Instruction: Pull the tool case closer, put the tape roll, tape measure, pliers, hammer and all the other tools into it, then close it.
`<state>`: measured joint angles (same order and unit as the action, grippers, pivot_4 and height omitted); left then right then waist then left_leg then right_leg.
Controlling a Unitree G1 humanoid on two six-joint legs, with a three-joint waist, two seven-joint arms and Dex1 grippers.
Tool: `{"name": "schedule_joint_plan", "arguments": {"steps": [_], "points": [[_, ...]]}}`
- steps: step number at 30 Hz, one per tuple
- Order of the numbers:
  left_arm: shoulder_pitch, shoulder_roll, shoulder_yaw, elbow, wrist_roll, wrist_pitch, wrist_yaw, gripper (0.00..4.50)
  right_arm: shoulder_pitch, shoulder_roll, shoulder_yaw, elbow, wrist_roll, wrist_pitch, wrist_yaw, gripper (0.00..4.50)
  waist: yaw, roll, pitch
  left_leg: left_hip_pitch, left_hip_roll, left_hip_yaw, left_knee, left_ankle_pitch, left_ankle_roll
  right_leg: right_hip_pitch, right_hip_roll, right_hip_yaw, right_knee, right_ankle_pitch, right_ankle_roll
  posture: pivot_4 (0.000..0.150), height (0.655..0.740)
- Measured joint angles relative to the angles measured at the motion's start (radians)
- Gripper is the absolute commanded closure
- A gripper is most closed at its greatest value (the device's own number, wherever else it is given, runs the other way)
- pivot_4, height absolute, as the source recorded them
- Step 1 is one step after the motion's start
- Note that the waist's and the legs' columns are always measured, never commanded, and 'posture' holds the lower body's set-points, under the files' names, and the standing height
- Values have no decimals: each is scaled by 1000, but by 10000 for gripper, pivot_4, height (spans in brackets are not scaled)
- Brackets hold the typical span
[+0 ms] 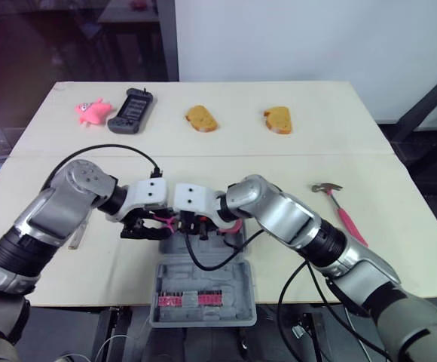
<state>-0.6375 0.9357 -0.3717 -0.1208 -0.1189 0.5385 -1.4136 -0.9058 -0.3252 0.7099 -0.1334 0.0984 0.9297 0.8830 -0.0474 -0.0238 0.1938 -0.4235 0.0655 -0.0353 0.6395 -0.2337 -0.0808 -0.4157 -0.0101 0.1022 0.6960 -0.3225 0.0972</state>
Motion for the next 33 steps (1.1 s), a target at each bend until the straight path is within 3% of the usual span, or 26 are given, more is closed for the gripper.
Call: {"name": "schedule_joint_plan", "arguments": {"steps": [3, 7, 8, 14, 19, 22, 26, 33], "points": [[0, 0, 1, 3, 0, -3, -1, 21480, 2, 2, -2, 3, 0, -5, 0, 35500, 1, 0, 0, 0, 0, 0, 2, 0, 0, 0, 0, 0, 2, 0, 0, 1500, 7400], [2, -4, 23, 6, -23, -25, -6, 2501, 5, 5, -9, 8, -2, -10, -14, 35500, 1, 0, 0, -1, 0, -1, 4, 0, 0, 0, 0, 0, 2, 0, 0, 1500, 7400], [2, -4, 35, 4, -37, -26, -11, 0, 7, 4, -10, 12, -5, -14, -16, 35500, 1, 0, 0, -1, 0, -1, 4, 0, 0, 0, 0, 0, 2, 0, 0, 1500, 7400], [21, 24, 103, 0, -91, -24, -23, 0, 20, -15, -13, 21, -8, -26, -13, 35500, -2, 0, 0, -1, 0, -1, 4, 0, 1, 0, 0, 0, 3, 0, 0, 1500, 7400], [216, 114, 307, 54, -187, -33, -42, 0, 34, -89, -41, 0, -7, -43, 8, 35500, -21, 0, 0, -2, 0, -1, 4, -1, 2, -2, 0, 0, 3, 0, 0, 1500, 7400], [325, 75, 474, 92, -272, -52, -12, 0, 40, -140, -60, -37, -6, -36, 26, 35500, -20, 0, 0, -3, 0, -1, 4, -1, 2, -2, 0, -1, 3, 0, 0, 1500, 7400], [488, 25, 640, 161, -301, -218, 7, 0, 42, -195, -59, -127, 5, -5, 68, 35500, -24, 0, 0, -3, 1, 0, 4, -1, 2, -4, 0, -1, 3, 0, 0, 1500, 7400], [609, 11, 750, 208, -359, -349, -70, 0, 39, -263, -26, -178, -6, 35, 109, 35500, -14, 0, 0, -3, 1, 0, 5, -1, 2, -3, -1, -1, 3, 0, 0, 1500, 7400]]}}
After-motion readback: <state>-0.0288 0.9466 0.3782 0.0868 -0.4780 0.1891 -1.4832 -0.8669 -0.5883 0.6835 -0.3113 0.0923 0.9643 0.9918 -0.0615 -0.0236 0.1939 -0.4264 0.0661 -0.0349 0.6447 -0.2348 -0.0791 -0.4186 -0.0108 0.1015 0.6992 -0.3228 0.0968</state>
